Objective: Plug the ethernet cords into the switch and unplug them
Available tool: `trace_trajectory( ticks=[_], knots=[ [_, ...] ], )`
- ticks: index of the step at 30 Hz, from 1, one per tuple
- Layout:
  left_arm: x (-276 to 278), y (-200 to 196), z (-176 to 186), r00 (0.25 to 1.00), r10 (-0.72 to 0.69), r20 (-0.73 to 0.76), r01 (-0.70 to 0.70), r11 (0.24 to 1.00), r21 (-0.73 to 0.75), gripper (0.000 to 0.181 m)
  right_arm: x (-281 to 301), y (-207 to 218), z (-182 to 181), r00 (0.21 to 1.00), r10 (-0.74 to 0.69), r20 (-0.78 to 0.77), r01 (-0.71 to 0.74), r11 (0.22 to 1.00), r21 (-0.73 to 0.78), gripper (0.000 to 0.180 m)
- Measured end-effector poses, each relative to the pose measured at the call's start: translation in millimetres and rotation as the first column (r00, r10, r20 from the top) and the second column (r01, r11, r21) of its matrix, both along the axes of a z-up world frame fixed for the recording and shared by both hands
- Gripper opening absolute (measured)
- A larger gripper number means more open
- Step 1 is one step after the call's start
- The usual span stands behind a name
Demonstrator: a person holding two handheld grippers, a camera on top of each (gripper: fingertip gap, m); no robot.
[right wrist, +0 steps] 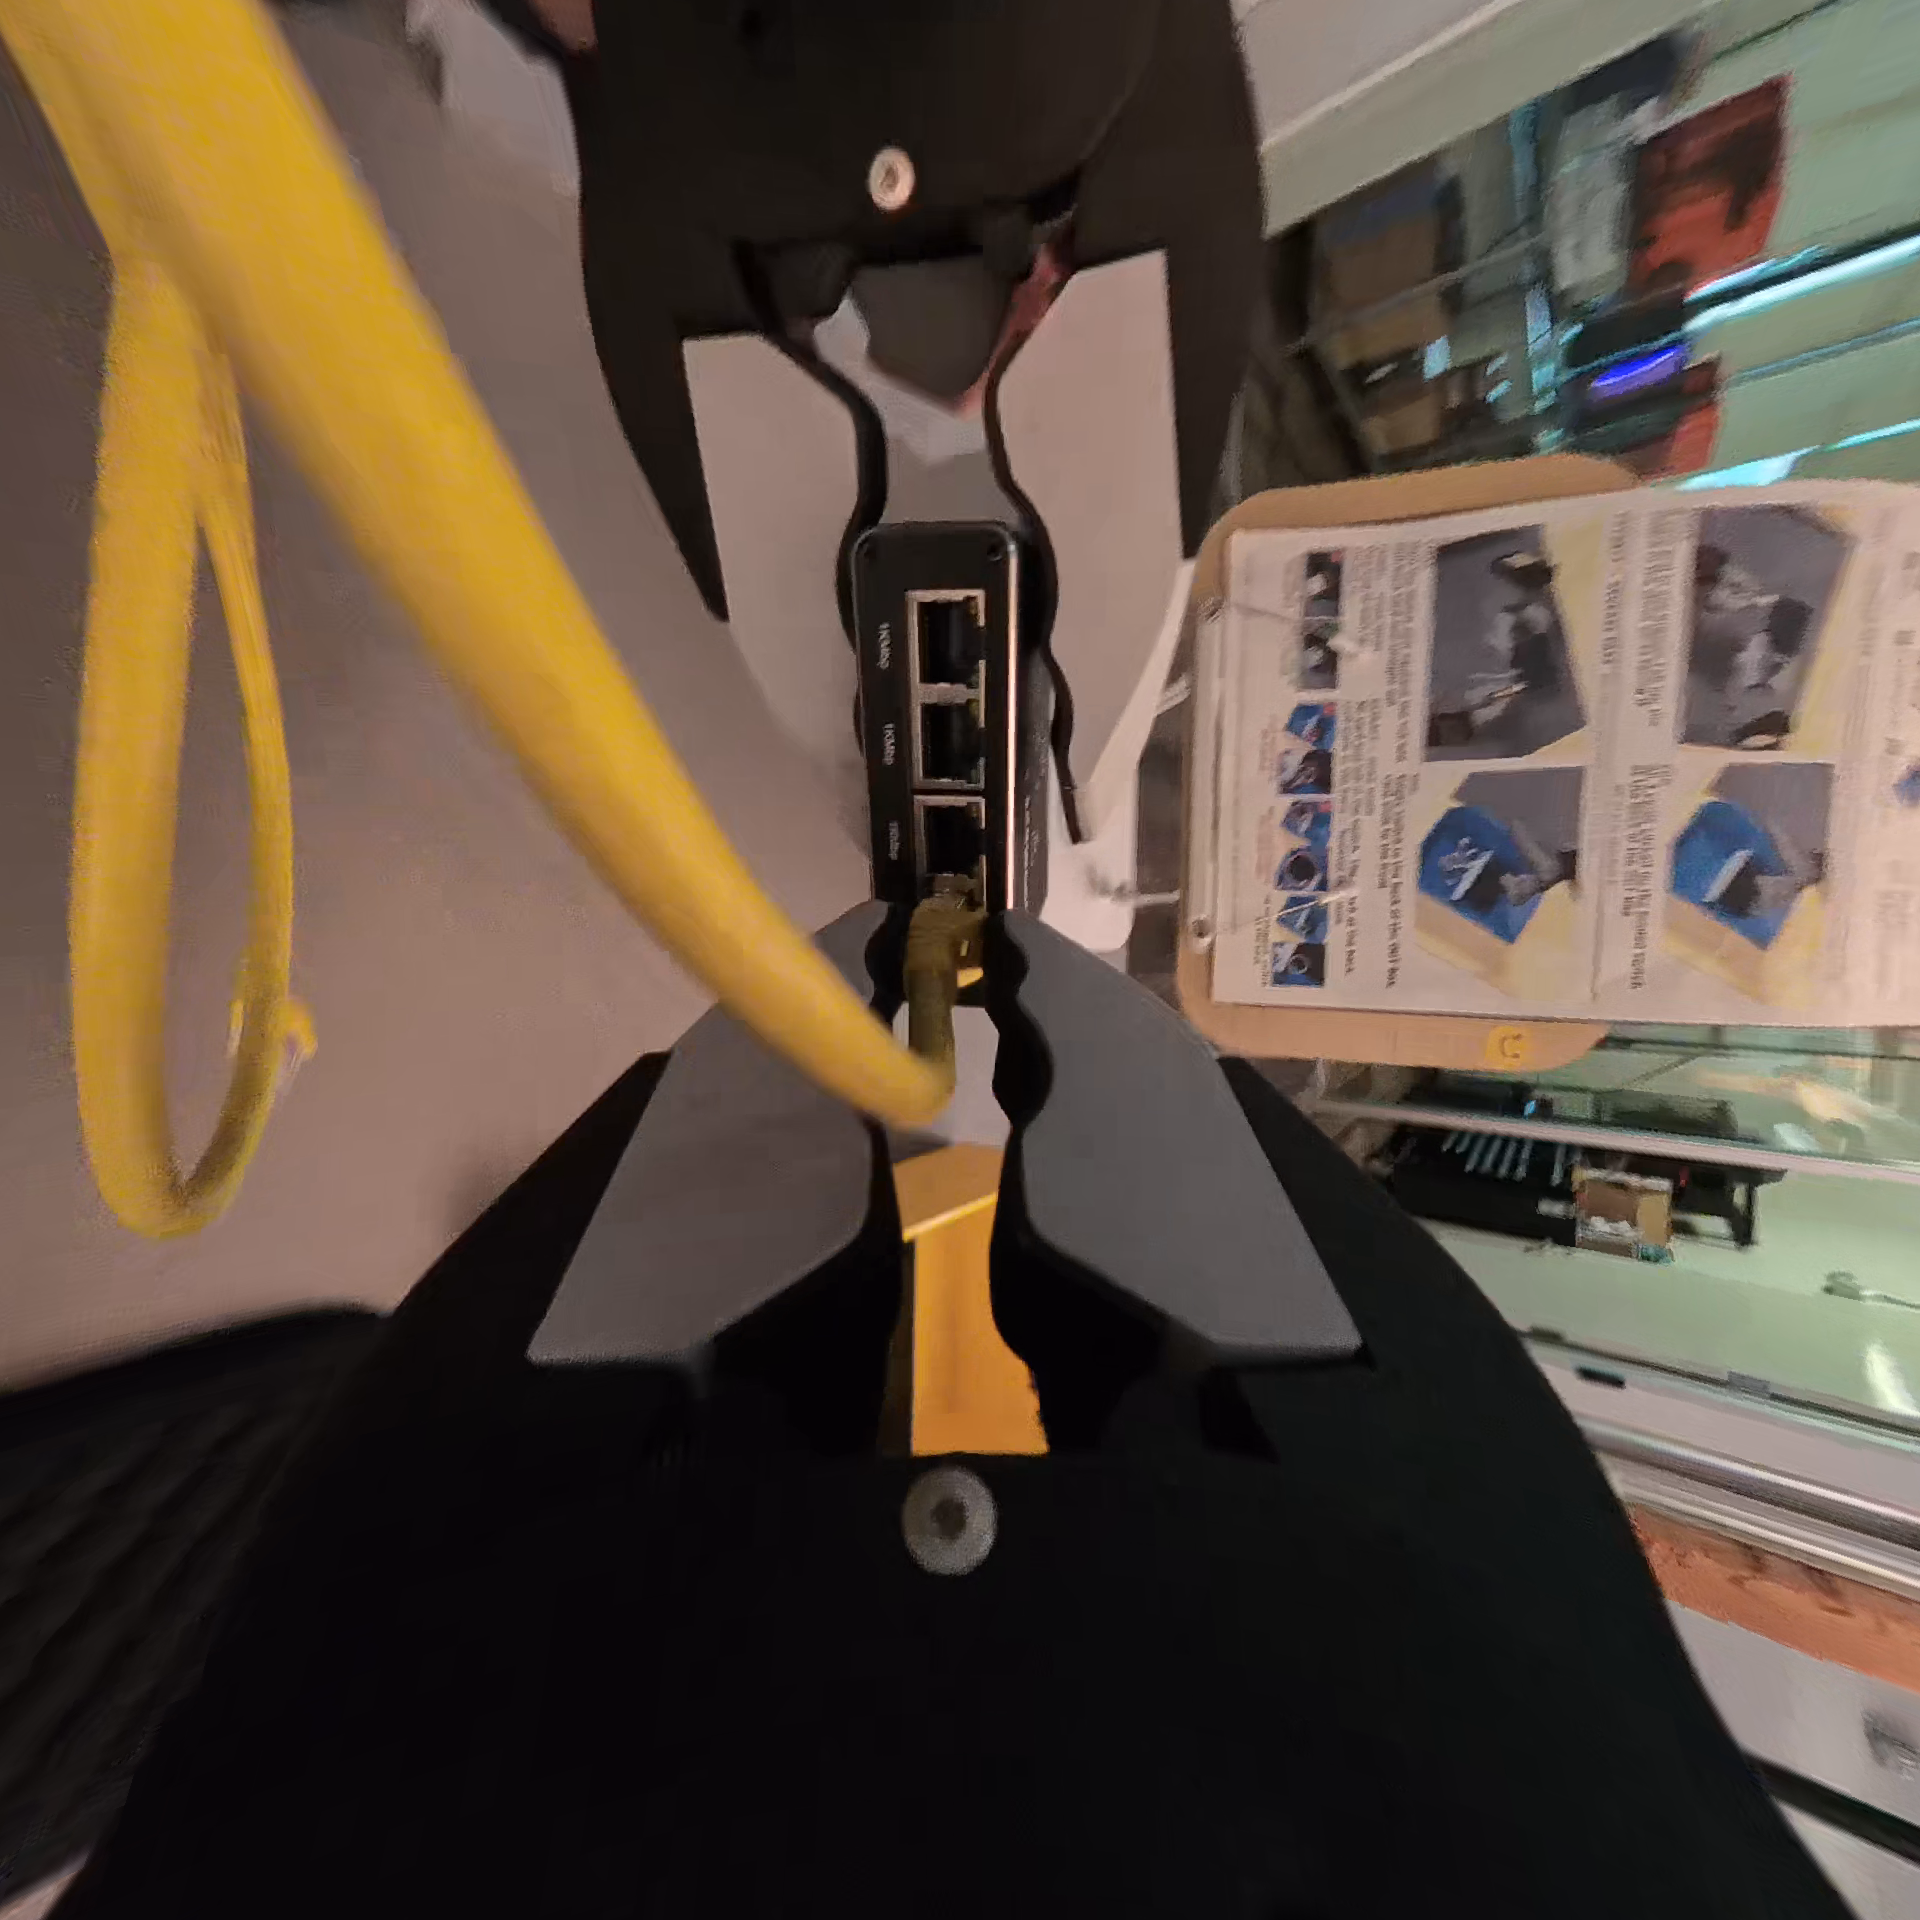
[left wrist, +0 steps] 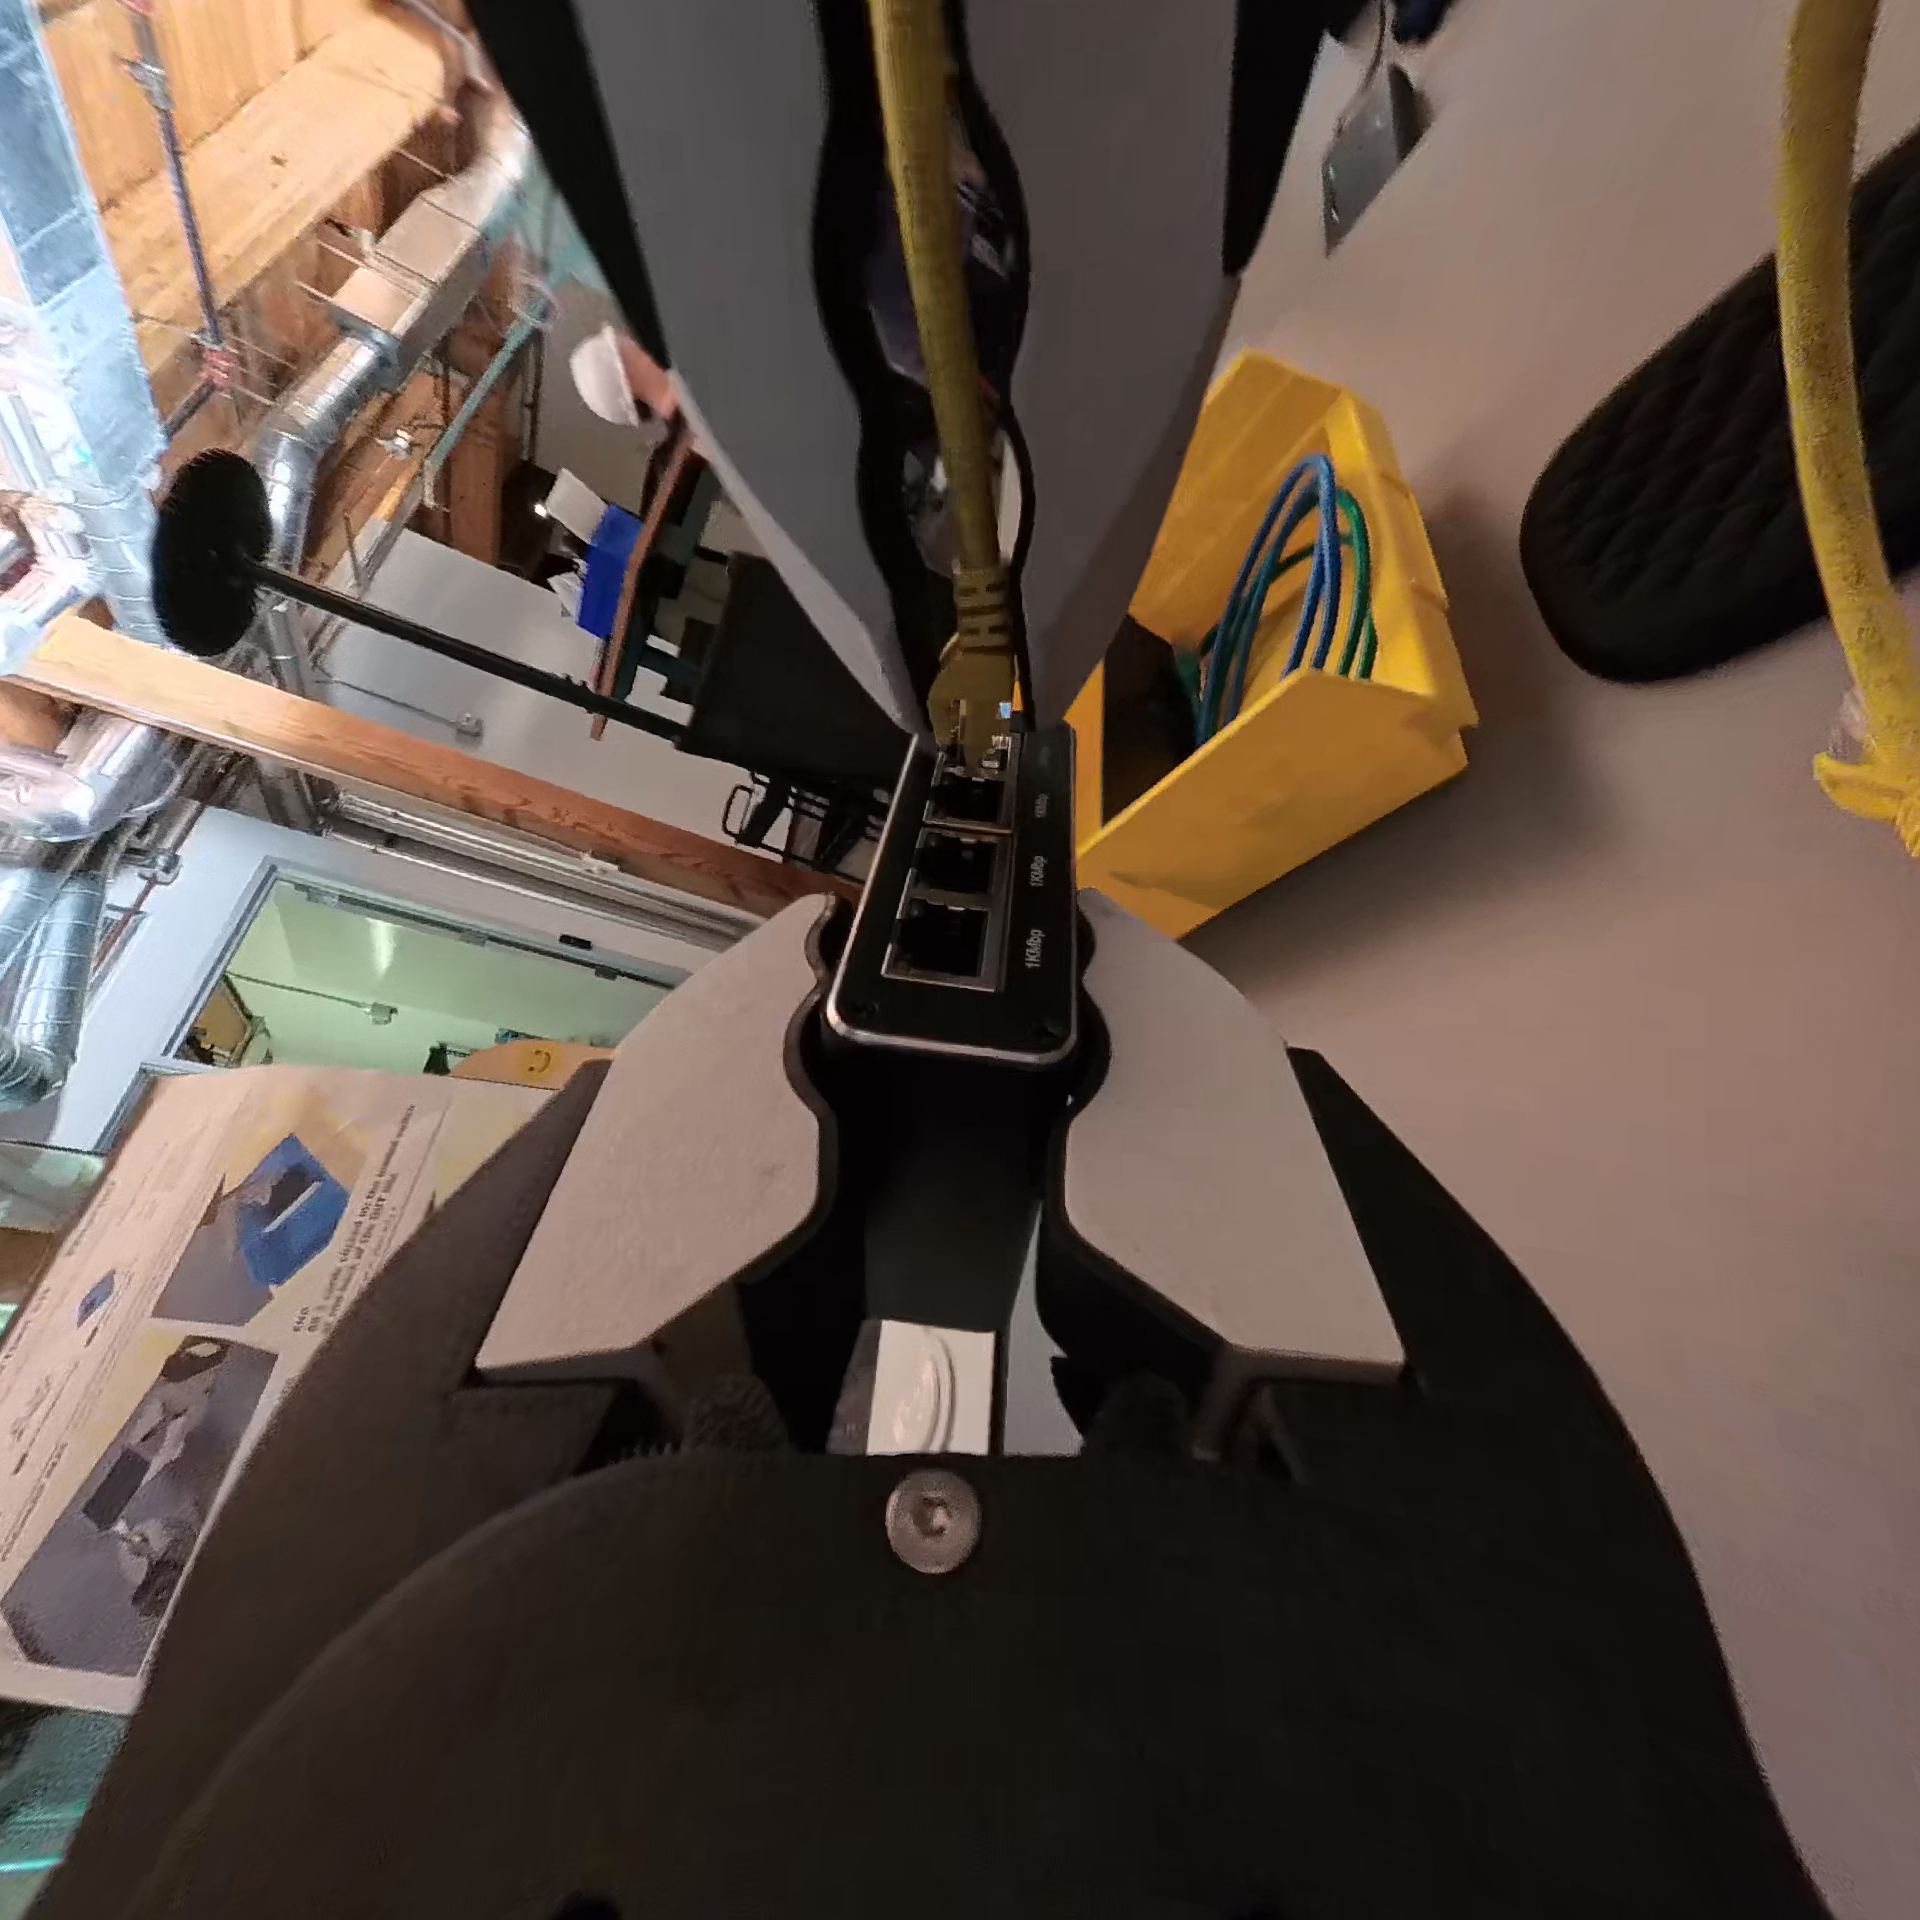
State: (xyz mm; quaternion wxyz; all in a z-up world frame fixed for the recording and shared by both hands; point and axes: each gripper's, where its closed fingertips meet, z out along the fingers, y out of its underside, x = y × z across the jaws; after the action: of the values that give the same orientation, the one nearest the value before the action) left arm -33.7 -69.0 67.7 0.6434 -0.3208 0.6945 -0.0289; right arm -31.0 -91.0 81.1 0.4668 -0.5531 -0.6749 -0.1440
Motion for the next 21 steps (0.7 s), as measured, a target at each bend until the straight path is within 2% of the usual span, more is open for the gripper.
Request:
trace_trajectory(
  ticks=[2,4,11,16,21],
  knots=[
    [-1.2,-5.2,9.8,0.996,-0.033,0.078,0.032,0.999,0.021,0.038,-7.8,-5.8,13.3,0.997,0.05,-0.064,-0.045,0.996,0.074,0.013],
    [2.5,-6.2,9.6,0.993,-0.033,0.113,0.029,0.999,0.042,0.043,-14.0,-11.1,17.2,0.994,0.077,-0.077,-0.071,0.994,0.085,0.013],
    [4.5,-5.3,4.8,0.999,0.028,0.044,-0.033,0.993,0.112,0.04,-5.8,-7.8,8.3,0.999,0.036,0.022,-0.039,0.99,0.135,0.016],
    [6.3,-4.2,-0.4,0.998,0.067,0.001,-0.067,0.989,0.135,0.04,-3.8,-5.5,0.1,0.987,0.001,0.162,-0.038,0.974,0.224,0.017],
    [2.1,-3.8,6.3,0.997,0.078,0.015,-0.08,0.991,0.11,0.036,-7.2,-4.5,9.7,0.991,-0.022,0.133,-0.017,0.957,0.289,0.015]
  ],
)
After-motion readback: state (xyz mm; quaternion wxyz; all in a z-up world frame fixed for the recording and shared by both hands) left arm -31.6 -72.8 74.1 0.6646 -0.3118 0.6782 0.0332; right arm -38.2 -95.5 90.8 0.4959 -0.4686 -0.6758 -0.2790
